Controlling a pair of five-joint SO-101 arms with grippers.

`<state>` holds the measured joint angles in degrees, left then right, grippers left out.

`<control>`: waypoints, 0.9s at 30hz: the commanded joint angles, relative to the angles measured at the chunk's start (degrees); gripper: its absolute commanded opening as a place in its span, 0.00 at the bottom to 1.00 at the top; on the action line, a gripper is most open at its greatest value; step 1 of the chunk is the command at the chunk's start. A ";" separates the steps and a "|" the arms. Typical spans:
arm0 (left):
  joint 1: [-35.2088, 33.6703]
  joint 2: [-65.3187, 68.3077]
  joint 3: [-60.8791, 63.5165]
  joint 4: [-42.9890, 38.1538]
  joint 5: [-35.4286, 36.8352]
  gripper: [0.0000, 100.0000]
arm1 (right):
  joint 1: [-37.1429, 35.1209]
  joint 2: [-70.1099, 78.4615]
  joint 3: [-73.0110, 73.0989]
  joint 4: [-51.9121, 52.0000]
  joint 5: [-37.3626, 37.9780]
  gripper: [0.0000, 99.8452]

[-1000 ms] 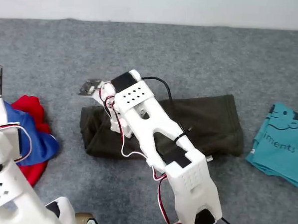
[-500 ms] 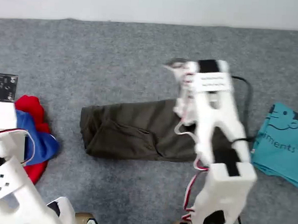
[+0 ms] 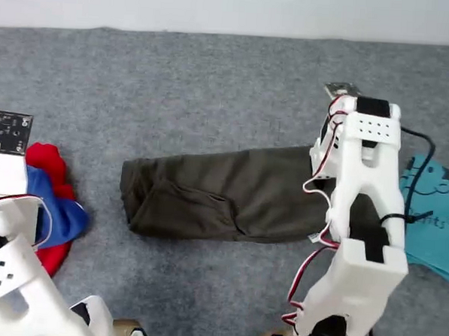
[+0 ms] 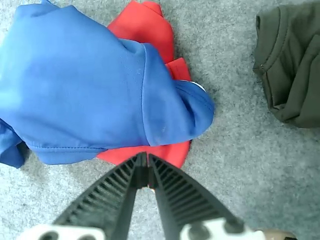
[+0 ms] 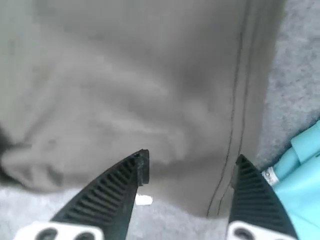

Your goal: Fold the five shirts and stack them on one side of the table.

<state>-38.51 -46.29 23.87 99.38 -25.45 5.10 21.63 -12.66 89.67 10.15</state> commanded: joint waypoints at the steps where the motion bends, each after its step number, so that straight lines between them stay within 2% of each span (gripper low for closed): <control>1: -0.09 -0.70 -0.22 0.09 -0.79 0.02 | 2.42 1.10 -0.26 -2.86 -0.88 0.27; 10: -0.09 -0.70 -0.22 0.09 -0.79 0.02 | 4.79 8.40 -0.35 -10.51 -0.44 0.27; 15: -0.09 -0.70 -0.22 0.09 -0.79 0.02 | 4.35 12.26 -0.35 -11.47 -0.70 0.26; 17: -0.09 -0.70 -0.22 0.09 -0.79 0.02 | 4.35 12.79 -0.35 -10.77 -0.26 0.19; 20: -0.09 -0.70 -0.22 0.18 -0.79 0.02 | 4.35 12.70 -0.35 -9.98 3.16 0.00; 22: -0.09 -0.70 -0.22 0.18 -0.79 0.02 | 4.62 12.09 -0.53 -8.75 5.01 0.03; 27: -0.09 -0.79 -0.22 0.18 -0.79 0.02 | 6.29 7.69 -4.40 -4.18 9.23 0.01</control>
<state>-38.51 -46.29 23.87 99.38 -25.80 9.85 34.73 -13.45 82.29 16.84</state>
